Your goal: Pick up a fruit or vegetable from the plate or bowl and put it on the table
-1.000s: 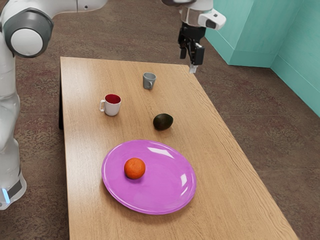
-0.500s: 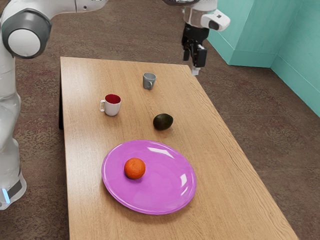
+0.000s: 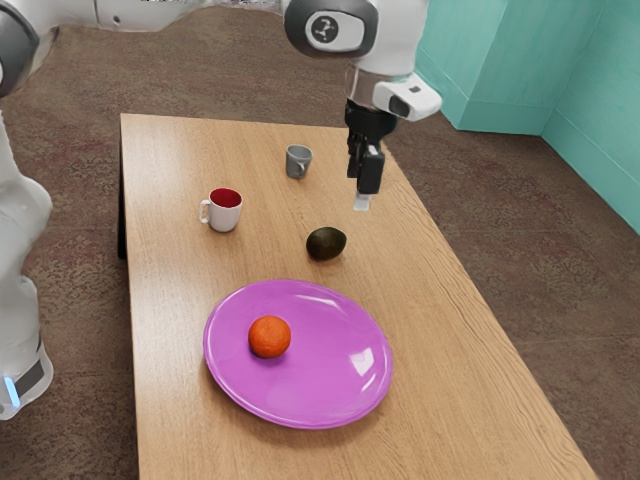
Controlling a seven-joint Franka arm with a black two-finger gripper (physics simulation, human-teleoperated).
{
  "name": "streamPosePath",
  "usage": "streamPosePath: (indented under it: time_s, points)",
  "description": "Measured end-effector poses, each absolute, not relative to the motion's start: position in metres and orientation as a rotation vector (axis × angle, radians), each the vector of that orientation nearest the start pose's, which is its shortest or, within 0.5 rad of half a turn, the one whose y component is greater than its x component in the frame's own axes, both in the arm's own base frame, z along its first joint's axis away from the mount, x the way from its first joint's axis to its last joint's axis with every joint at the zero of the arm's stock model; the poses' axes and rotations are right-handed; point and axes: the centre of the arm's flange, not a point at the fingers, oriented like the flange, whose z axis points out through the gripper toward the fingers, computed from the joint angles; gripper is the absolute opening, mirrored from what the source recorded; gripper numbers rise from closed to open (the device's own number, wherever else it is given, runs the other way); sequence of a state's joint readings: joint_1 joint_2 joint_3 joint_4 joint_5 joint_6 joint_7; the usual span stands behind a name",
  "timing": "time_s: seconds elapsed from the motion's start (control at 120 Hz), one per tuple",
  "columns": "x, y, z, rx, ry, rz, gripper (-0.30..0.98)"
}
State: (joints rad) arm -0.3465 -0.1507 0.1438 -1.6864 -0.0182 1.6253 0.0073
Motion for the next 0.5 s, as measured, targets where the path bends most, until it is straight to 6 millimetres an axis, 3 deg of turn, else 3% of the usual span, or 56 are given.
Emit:
streamPosePath:
  time_s: [0.092, 0.192, 0.35, 0.5]
  points:
    - [0.466, -0.124, 0.628, -3.172, 0.451, -0.103, 0.69]
    - [0.441, -0.128, 0.599, -3.177, 0.494, -0.075, 0.69]
    - [0.418, -0.139, 0.566, -3.177, 0.556, -0.060, 0.69]
    - [0.411, -0.133, 0.519, -3.183, 0.537, 0.009, 0.69]
